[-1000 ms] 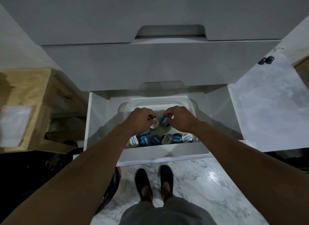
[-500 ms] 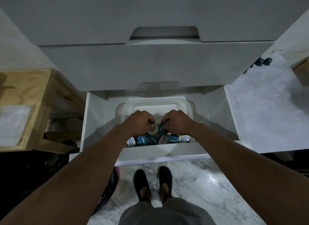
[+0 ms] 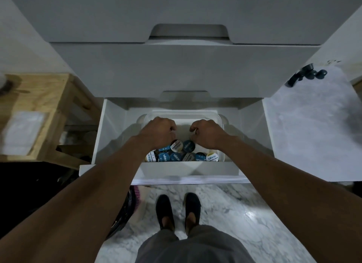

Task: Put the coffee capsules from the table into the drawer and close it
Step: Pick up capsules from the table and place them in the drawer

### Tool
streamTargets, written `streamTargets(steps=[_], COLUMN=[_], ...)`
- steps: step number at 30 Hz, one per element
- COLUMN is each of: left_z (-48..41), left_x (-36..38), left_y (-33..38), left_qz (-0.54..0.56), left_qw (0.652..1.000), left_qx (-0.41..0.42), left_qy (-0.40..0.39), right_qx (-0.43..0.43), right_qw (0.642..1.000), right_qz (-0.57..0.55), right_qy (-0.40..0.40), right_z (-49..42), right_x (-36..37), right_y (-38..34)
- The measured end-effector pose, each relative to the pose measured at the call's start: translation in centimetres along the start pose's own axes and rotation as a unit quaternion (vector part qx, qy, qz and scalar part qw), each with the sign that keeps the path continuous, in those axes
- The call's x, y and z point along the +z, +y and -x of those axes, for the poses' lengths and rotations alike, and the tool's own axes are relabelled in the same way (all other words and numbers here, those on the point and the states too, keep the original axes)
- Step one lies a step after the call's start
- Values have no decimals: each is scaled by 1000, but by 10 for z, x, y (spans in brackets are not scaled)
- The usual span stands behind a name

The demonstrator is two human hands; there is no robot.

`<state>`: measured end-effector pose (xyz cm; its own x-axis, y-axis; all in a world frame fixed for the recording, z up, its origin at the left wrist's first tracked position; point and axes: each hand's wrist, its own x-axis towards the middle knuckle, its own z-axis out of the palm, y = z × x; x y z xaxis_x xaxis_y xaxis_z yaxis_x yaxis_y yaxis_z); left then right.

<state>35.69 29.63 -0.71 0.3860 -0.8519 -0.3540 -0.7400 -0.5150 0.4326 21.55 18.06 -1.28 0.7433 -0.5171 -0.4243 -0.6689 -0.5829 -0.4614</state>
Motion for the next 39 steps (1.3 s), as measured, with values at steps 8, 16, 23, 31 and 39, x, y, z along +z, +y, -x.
streamTargets(steps=[8, 16, 23, 31, 39], left_z=[35, 78, 110, 112, 62], left_x=[-37, -49, -24, 2, 40], left_y=[24, 73, 140, 196, 252], left_qz=[-138, -153, -136, -125, -133], left_qw=[977, 951, 928, 924, 932], left_qx=[0, 122, 247, 297, 290], left_qy=[163, 241, 243, 204, 174], right_qx=[7, 43, 112, 178, 165], right_qw=[985, 941, 926, 912, 921], right_qz=[95, 120, 85, 61, 47], right_qy=[146, 313, 351, 364, 350], right_z=[29, 113, 193, 241, 224], right_x=[-35, -55, -57, -61, -80], right_y=[-7, -19, 0, 52, 127])
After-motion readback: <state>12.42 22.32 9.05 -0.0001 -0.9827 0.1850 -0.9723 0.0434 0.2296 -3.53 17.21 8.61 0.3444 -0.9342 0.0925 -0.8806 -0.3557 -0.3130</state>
